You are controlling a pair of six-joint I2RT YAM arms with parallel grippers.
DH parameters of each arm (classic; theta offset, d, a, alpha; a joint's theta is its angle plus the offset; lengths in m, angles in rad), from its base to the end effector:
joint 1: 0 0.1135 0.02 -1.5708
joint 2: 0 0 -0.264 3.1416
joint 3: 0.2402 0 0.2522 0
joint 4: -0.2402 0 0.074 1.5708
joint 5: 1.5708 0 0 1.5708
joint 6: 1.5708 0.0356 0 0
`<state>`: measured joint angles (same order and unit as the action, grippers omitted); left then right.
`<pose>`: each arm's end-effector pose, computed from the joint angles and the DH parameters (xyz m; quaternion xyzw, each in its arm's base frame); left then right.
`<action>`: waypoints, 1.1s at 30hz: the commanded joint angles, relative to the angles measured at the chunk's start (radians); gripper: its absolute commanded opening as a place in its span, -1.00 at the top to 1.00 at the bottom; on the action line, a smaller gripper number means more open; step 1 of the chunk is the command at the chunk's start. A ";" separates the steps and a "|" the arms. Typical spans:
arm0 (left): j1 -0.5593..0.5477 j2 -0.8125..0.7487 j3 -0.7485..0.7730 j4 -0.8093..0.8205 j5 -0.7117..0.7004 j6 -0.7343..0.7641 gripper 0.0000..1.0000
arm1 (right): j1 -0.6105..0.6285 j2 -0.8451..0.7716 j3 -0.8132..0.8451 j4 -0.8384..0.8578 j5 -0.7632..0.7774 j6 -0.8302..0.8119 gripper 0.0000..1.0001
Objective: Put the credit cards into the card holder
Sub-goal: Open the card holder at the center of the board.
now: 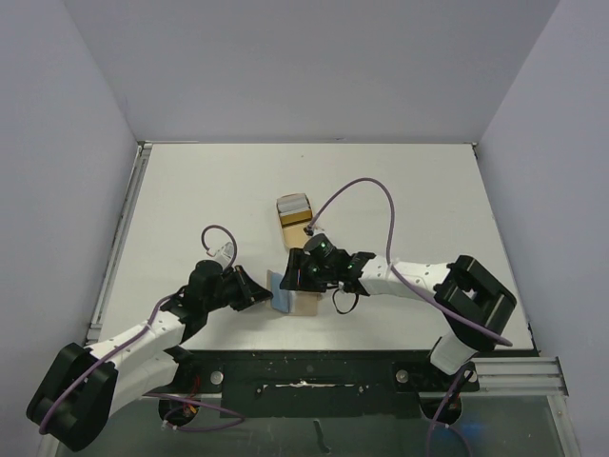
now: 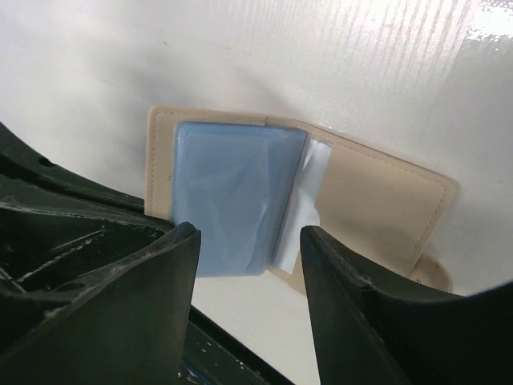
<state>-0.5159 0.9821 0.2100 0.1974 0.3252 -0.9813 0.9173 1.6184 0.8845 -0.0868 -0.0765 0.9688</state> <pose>0.1520 -0.0993 0.1466 -0.1247 0.8614 -0.4250 0.2486 0.1980 0.2631 0.1776 0.0099 0.9299 0.3172 0.1862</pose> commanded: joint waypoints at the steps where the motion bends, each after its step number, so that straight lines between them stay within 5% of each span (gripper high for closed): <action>1: 0.000 -0.027 0.033 0.013 -0.001 0.026 1.00 | 0.003 -0.065 0.026 0.033 0.020 0.019 -0.09; 16: -0.001 -0.057 0.021 0.001 0.010 0.018 1.00 | 0.004 0.052 0.067 0.123 -0.083 0.016 -0.26; 33: -0.001 -0.065 0.012 -0.009 0.009 0.016 1.00 | -0.015 0.105 0.017 0.136 -0.084 0.026 -0.01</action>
<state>-0.5159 0.9405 0.2081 0.1482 0.3218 -0.9813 0.9089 1.7195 0.9119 0.0296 -0.1764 0.9958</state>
